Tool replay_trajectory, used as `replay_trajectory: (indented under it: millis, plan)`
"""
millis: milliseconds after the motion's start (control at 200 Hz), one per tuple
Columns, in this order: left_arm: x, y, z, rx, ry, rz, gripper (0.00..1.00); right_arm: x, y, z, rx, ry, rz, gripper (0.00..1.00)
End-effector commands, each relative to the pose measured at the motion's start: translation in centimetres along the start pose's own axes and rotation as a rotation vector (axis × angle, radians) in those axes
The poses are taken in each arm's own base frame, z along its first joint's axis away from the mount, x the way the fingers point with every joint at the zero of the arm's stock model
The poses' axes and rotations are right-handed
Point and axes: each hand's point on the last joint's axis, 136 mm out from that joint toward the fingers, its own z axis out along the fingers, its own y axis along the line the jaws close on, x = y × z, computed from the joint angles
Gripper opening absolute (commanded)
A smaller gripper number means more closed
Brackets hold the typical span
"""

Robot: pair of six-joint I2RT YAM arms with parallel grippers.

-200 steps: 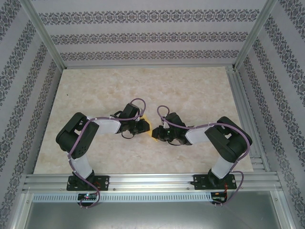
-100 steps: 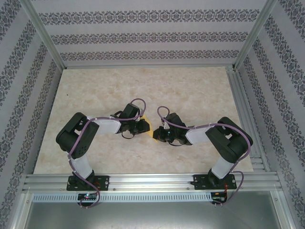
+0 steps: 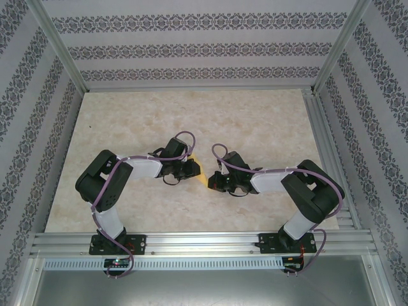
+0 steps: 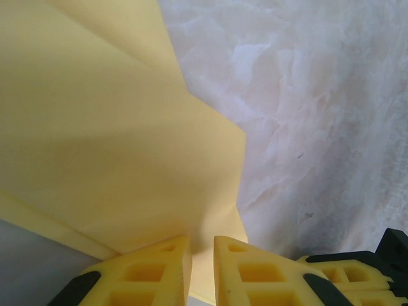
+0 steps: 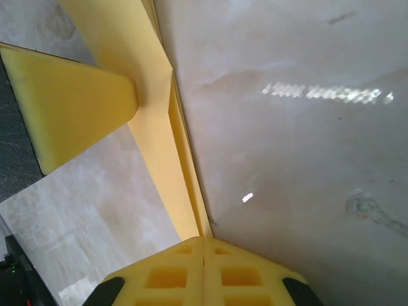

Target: Fold a paper plane with a square sheet of paper (pick it up from the middle)

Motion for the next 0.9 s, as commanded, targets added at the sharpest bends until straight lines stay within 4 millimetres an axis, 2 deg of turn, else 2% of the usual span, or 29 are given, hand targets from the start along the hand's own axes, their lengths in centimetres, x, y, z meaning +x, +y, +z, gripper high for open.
replay_trajectory:
  millis: [0, 260, 525, 674, 894]
  plan:
    - [0.5, 2.7, 0.8, -0.119, 0.004, -0.043, 0.19, 2.0, -3.4, -0.3, 0.141, 0.056, 0.028, 0.05]
    - [0.4, 3.0, 0.9, -0.132, 0.001, -0.065, 0.19, -1.0, 2.2, -3.6, 0.054, -0.064, -0.082, 0.14]
    - [0.2, 3.3, 0.7, -0.168, 0.001, -0.088, 0.20, -0.3, 5.0, -1.3, 0.032, 0.005, -0.162, 0.14]
    - [0.3, 3.8, 0.6, -0.199, 0.007, -0.099, 0.20, -0.2, 4.2, 0.2, 0.076, 0.035, -0.158, 0.12]
    - [0.5, 4.2, 0.7, -0.219, 0.019, -0.103, 0.20, -0.4, 1.6, 0.3, 0.167, 0.028, -0.138, 0.10]
